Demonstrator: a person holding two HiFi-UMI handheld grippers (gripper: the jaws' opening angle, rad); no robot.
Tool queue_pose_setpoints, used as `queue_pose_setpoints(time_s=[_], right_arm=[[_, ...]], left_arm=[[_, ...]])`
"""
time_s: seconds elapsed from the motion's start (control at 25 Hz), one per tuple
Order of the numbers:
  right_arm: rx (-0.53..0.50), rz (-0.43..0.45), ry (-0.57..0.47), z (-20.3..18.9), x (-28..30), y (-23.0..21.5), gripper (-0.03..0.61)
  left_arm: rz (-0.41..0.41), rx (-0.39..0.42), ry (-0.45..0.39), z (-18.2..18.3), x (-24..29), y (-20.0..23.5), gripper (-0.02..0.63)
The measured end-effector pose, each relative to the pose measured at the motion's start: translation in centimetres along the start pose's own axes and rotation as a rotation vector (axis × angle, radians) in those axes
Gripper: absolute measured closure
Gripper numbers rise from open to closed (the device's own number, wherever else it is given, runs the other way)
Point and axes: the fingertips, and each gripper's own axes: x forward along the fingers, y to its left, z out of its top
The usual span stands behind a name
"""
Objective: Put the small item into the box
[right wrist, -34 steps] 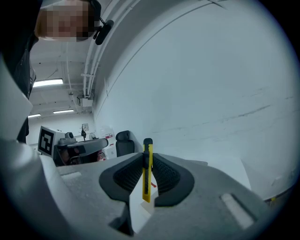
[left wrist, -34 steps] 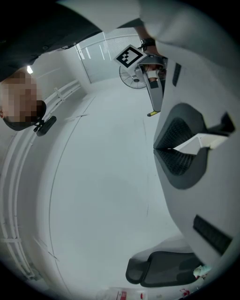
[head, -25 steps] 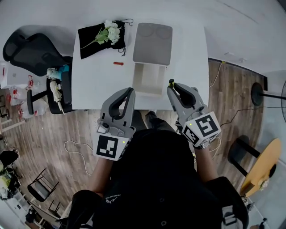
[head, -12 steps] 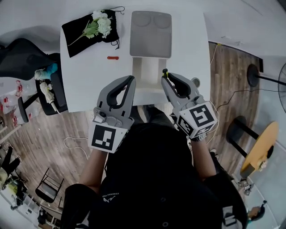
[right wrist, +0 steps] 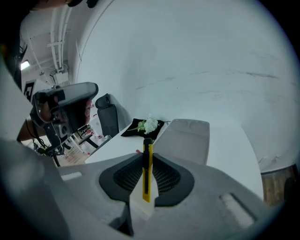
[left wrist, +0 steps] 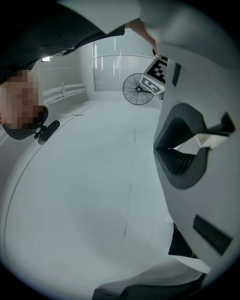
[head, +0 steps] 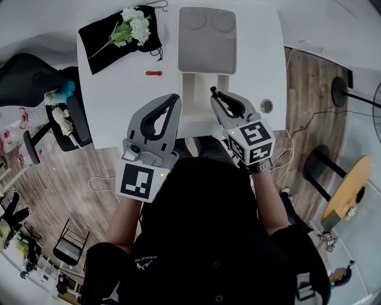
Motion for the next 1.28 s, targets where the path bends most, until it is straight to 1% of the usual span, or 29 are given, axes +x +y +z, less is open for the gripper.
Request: queue_pose_setpoints(time_s=[0.24,0.36,0.6,0.76,1.0,1.28], right_arm=[[-0.021,0.019,0.081,-0.7,3.5,0.0,0.512],[-0.011,0.024,0.120,-1.3,5.1,-0.2,0.512],[-0.019,0.022,0.219,-3.9,7.6,-1.2,0.512],[-0.030,0.038,0.286,-6.0,9.0,-1.7,0.512],[-0.030,0.019,0.362,-7.6,10.8,-2.5,0.512],[-0.044,0.033,0.450,-9.3,12.1,-2.2,0.512]], left_arm=[[0.008,-0.010,-0.007,0.3,0.2,1.1,0.609],[0.014,-0.016,-0.005,0.2,0.3,1.7,0.609],[0.045,-0.026,0.000,0.0,-0.5,3.2,0.609],[0.074,-0.025,-0.009,0.2,-0.9,4.1,0.609],[0.102,-0.030,-0.019,0.2,-1.5,4.7,0.609],[0.133,-0.038,-0.017,-0.2,-2.7,5.0,0.609]])
